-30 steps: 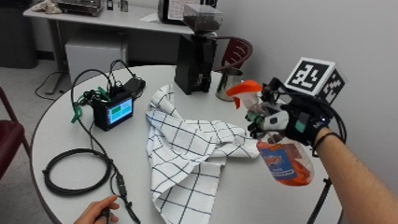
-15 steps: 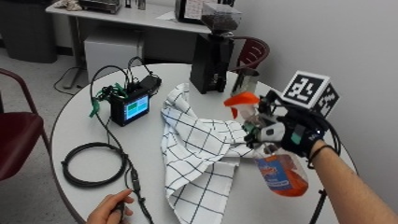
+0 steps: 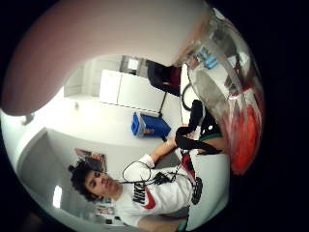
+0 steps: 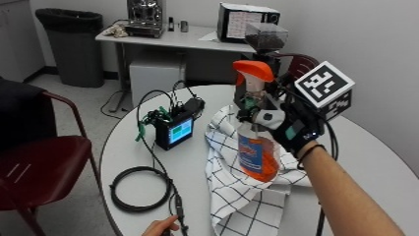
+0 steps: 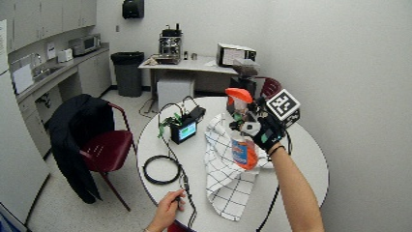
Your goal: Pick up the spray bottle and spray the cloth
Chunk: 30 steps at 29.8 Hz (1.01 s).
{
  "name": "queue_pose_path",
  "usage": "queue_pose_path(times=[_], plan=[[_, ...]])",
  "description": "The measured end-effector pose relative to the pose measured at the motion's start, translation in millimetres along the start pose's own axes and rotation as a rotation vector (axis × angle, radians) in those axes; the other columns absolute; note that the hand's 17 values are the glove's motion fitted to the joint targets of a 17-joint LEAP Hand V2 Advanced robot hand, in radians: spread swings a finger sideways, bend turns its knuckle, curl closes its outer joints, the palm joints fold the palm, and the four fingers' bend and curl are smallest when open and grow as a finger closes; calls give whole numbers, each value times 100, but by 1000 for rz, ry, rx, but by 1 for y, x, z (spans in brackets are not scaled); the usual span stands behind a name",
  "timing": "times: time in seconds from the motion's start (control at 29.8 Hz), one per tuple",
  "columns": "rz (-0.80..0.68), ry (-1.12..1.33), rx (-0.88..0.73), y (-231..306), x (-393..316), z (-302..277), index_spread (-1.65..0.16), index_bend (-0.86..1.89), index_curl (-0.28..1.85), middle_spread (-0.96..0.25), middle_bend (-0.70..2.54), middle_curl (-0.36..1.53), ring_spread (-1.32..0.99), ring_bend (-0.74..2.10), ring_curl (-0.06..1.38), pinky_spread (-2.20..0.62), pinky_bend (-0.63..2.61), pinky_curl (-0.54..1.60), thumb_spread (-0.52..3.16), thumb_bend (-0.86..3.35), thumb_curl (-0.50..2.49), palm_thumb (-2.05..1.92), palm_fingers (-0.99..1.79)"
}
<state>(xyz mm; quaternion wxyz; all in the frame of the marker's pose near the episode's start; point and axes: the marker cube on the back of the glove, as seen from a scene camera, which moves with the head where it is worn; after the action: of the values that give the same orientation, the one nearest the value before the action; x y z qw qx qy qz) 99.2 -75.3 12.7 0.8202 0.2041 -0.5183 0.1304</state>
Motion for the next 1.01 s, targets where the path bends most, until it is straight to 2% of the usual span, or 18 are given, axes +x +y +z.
queue_pose_path(times=[0.34, 0.57, 1.01], plan=[[-125, -91, 41, -41, 0, 69, -26, 8, 18, -10, 43, 47, -8, 45, 37, 23, 26, 36, 85, -2, 64, 97, 97], [-116, -76, 43, -56, 18, 90, -29, 8, 18, -10, 43, 47, -8, 45, 37, 22, 25, 35, 88, -2, 63, 96, 97], [-108, -119, 72, -53, 46, 102, -29, 8, 19, -11, 43, 46, -9, 45, 37, 22, 23, 36, 90, -2, 62, 95, 98]])
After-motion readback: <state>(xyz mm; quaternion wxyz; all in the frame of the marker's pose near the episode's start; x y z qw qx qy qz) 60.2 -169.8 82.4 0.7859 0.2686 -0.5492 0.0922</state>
